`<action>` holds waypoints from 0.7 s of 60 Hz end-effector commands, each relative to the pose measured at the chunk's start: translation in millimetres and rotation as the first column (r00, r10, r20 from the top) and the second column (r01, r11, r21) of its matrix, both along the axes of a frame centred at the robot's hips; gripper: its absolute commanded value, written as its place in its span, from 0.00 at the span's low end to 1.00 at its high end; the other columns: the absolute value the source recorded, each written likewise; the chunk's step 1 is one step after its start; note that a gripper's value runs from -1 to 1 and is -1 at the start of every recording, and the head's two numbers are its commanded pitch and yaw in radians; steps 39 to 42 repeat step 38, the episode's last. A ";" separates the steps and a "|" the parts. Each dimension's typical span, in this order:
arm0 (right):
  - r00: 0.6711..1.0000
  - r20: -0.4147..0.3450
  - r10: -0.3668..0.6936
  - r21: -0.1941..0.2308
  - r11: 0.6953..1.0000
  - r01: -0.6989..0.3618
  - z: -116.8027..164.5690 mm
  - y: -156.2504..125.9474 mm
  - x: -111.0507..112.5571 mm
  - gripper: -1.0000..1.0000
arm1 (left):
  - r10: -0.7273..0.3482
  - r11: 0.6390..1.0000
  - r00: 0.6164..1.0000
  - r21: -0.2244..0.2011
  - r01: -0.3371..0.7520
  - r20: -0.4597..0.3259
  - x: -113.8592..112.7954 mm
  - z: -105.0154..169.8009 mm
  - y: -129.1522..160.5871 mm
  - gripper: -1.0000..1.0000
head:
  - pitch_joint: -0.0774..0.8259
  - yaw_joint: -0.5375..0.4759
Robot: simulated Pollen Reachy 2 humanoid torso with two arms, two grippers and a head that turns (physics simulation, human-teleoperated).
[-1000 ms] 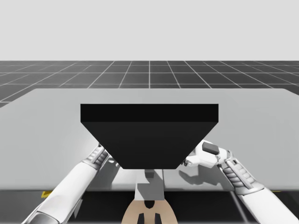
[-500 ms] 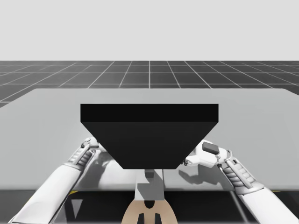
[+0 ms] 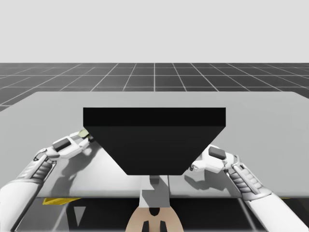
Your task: Reach around the screen and pick up the object behind it.
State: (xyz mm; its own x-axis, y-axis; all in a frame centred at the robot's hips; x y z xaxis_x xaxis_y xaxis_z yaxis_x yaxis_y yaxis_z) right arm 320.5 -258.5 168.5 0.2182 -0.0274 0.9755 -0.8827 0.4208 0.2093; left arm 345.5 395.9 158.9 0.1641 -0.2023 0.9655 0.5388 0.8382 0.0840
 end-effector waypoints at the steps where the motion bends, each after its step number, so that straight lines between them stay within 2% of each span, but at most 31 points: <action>1: 1.000 -0.003 0.003 0.001 1.000 -0.003 -0.2 -0.4 0.5 0.00 | 0.060 0.998 0.991 -0.019 -0.059 0.119 4.8 40.2 28.7 1.00 | 0.17 0.53; 8: 1.000 -0.001 0.001 0.001 1.000 -0.001 -0.2 -0.7 0.8 0.00 | 0.100 0.995 0.975 -0.029 -0.097 0.199 5.7 76.6 38.3 1.00 | 0.17 0.53; 17: 1.000 0.005 -0.005 0.005 1.000 0.005 0.6 -1.9 0.9 0.00 | 0.110 0.994 0.950 -0.045 -0.101 0.292 5.3 123.0 36.1 1.00 | 0.17 0.53; 22: 1.000 0.010 -0.014 0.010 1.000 0.014 1.1 -2.3 1.4 0.00 | 0.116 0.993 0.933 -0.026 -0.114 0.341 7.2 148.1 29.6 1.00 | 0.18 0.53; 36: 0.998 0.028 -0.064 0.025 0.998 0.063 1.4 -3.9 5.7 0.00 | 0.117 0.993 0.880 -0.054 -0.104 0.460 10.9 211.1 4.5 1.00 | 0.17 0.53; 42: 0.997 0.032 -0.072 0.027 0.997 0.072 1.5 -4.2 6.4 0.00 | 0.121 0.993 0.872 -0.057 -0.107 0.475 10.4 217.3 2.6 1.00 | 0.17 0.53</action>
